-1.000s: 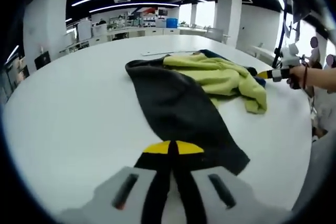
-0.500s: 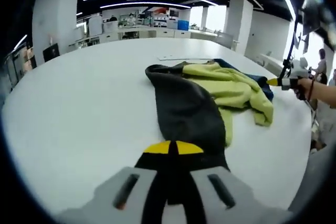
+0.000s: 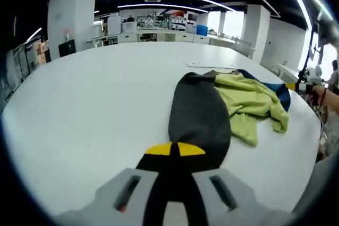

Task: Fold the garment on the visible template until the final outline fits inside the template.

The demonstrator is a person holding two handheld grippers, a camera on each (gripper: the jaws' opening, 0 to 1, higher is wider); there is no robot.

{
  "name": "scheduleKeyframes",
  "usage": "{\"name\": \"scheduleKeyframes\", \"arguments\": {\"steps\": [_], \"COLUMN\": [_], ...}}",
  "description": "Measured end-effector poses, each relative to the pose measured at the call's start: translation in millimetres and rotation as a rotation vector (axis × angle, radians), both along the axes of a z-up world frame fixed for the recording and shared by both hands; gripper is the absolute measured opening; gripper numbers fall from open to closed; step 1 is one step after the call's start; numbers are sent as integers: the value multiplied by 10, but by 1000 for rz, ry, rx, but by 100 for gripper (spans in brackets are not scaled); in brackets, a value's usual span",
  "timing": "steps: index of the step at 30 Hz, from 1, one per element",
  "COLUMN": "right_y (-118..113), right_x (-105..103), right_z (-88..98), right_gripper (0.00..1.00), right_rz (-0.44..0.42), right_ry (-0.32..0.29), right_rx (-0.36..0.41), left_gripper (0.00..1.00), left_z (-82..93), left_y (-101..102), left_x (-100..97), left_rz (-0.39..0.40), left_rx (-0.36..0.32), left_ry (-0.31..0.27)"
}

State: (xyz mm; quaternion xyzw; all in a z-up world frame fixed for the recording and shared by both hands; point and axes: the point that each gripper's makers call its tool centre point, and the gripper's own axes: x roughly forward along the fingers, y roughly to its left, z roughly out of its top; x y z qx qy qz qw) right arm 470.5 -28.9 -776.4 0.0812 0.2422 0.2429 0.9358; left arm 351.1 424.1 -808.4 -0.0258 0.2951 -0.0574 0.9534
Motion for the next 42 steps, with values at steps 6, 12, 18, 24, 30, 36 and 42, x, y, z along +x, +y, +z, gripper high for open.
{"name": "scheduleKeyframes", "arguments": {"steps": [6, 12, 18, 24, 30, 36, 42], "right_y": [64, 146, 331, 711, 1057, 1283, 1357], "right_x": [19, 38, 60, -24, -117, -290, -351], "right_z": [98, 149, 237, 231, 28, -251, -415], "right_gripper": [0, 0, 0, 0, 0, 0, 0], "right_rz": [9, 25, 33, 99, 179, 245, 263], "right_ry": [-10, -22, -32, -48, -29, 24, 51], "right_rx": [-43, -84, -66, -103, -139, -170, -187], "left_gripper": [1, 27, 46, 55, 59, 59, 62], "left_z": [-35, 97, 289, 368, 396, 398, 414], "left_y": [25, -12, -121, -218, -241, -289, -343], "left_x": [-63, -98, -85, -118, -109, -158, -208], "left_rz": [19, 4, -31, -63, -91, -111, -127], "left_rx": [-6, -9, -41, -39, -28, -14, -4], "left_ry": [22, -38, -105, -116, -126, -127, -131]}}
